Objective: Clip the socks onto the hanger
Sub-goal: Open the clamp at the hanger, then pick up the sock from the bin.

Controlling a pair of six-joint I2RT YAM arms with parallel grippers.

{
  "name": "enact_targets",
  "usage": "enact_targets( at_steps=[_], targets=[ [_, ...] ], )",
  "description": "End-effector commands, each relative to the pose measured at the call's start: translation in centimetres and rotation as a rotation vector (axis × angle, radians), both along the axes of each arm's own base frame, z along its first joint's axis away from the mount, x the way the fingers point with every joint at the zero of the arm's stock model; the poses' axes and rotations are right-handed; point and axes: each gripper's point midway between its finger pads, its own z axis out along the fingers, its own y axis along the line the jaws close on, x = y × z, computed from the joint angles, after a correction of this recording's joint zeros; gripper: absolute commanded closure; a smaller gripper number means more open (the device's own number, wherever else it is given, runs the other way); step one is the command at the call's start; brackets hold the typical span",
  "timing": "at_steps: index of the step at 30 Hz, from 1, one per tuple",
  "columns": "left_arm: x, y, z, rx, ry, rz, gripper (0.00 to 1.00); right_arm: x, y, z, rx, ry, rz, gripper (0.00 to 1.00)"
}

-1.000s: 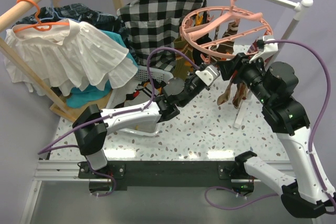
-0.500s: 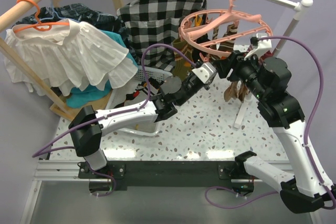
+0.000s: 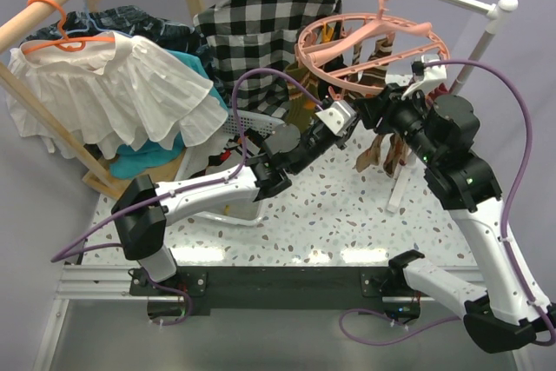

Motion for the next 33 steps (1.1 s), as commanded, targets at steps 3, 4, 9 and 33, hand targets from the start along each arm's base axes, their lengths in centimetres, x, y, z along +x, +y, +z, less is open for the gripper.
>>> enact_targets(
  at_steps=[3,4,9,33],
  targets=[
    [-1.9,0.8,2.7,-0.07,0.009,-0.066,0.76,0.5,0.1,2.4,0.036,-0.101,-0.004,0.89],
    [-2.0,0.9,2.6,-0.07,0.011,-0.069,0.74,0.5,0.1,2.3,0.035,-0.1,-0.004,0.91],
    [-2.4,1.7,3.1,-0.092,0.032,-0.07,0.57,0.6,-0.1,2.0,0.033,-0.095,-0.012,1.0],
    [0.9,15.0,-6.1,0.046,0.35,0.27,0.2,1.3,0.1,0.4,0.018,-0.033,-0.026,1.0]
  ],
)
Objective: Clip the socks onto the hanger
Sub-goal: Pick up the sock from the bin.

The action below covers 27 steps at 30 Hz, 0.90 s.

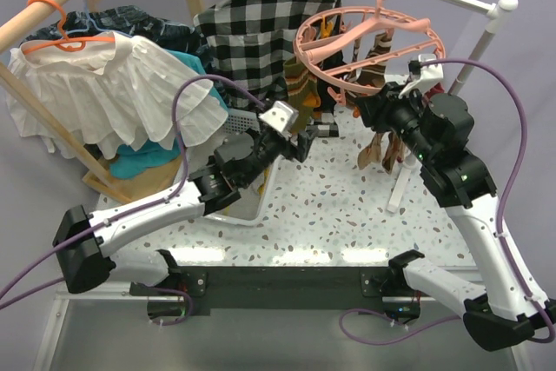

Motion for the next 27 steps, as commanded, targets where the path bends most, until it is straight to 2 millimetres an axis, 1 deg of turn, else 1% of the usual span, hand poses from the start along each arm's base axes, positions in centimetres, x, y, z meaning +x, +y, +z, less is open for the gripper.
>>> enact_targets(
  at_steps=[1,2,3,4,5,6,8,9,10,11,12,13,14,15,17,18,20,21,22,23,24,26,27],
  targets=[
    [1.7,5.2,-2.4,-0.007,0.123,0.147,0.19,0.5,0.1,1.0,0.017,-0.03,-0.006,1.0],
    [1.9,6.0,-3.6,0.027,0.155,0.173,0.19,0.5,0.1,0.9,0.015,-0.029,-0.007,1.0],
    [2.7,7.3,-4.3,0.027,0.183,0.221,0.19,0.5,0.1,0.7,0.013,-0.025,-0.004,1.0],
    [3.0,8.0,-5.3,0.041,0.209,0.242,0.19,0.5,0.2,0.7,0.013,-0.024,-0.004,1.0],
    [3.2,8.8,-6.7,0.072,0.247,0.265,0.19,0.6,0.2,0.6,0.01,-0.021,-0.002,1.0],
    [4.1,10.2,-7.7,0.07,0.283,0.307,0.19,0.6,0.2,0.5,0.01,-0.021,-0.004,1.0],
    [4.8,11.7,-9.9,0.108,0.347,0.361,0.19,0.6,0.1,0.4,0.008,-0.019,-0.005,1.0],
    [5.6,13.0,-10.7,0.115,0.372,0.404,0.2,0.6,0.1,0.4,0.005,-0.02,-0.003,1.0],
    [6.3,13.5,-12.1,0.137,0.407,0.43,0.21,0.6,0.1,0.3,0.004,-0.019,-0.005,1.0],
    [6.4,14.1,-13.3,0.167,0.446,0.442,0.21,0.6,0.1,0.2,0.004,-0.017,-0.005,1.0],
    [7.2,14.9,-13.8,0.173,0.459,0.469,0.22,0.6,0.1,0.2,0.003,-0.016,-0.005,1.0],
    [7.6,15.1,-15.3,0.205,0.491,0.482,0.25,0.6,0.1,0.0,0.0,-0.014,-0.005,1.0],
    [8.0,15.3,-16.0,0.218,0.512,0.493,0.26,0.6,0.1,0.1,0.001,-0.017,-0.006,1.0],
    [9.0,15.6,-17.1,0.235,0.543,0.518,0.27,0.6,0.0,0.1,0.001,-0.015,-0.008,1.0],
    [9.6,15.8,-18.7,0.251,0.609,0.54,0.28,0.6,0.0,0.0,-0.002,-0.016,-0.008,1.0],
    [10.5,16.0,-19.9,0.265,0.64,0.558,0.28,0.6,0.1,0.0,-0.002,-0.016,-0.008,1.0],
    [11.2,16.1,-21.2,0.268,0.667,0.585,0.28,0.7,0.1,-0.1,-0.005,-0.014,-0.007,1.0],
    [11.9,16.2,-22.2,0.279,0.687,0.601,0.28,0.7,0.1,-0.2,-0.007,-0.012,-0.007,1.0],
    [12.1,16.3,-23.0,0.291,0.704,0.613,0.28,0.7,0.0,-0.1,-0.007,-0.017,-0.009,1.0],
    [12.4,16.4,-23.4,0.29,0.713,0.628,0.28,0.6,0.0,-0.1,-0.009,-0.016,-0.009,1.0],
    [12.9,16.5,-24.5,0.304,0.732,0.639,0.29,0.6,0.0,-0.1,-0.01,-0.018,-0.008,1.0],
    [13.6,16.8,-25.4,0.297,0.747,0.665,0.3,0.6,-0.1,-0.2,-0.014,-0.018,-0.011,1.0],
    [13.8,16.9,-26.8,0.314,0.772,0.674,0.32,0.6,-0.1,-0.1,-0.014,-0.02,-0.011,1.0]
  ],
)
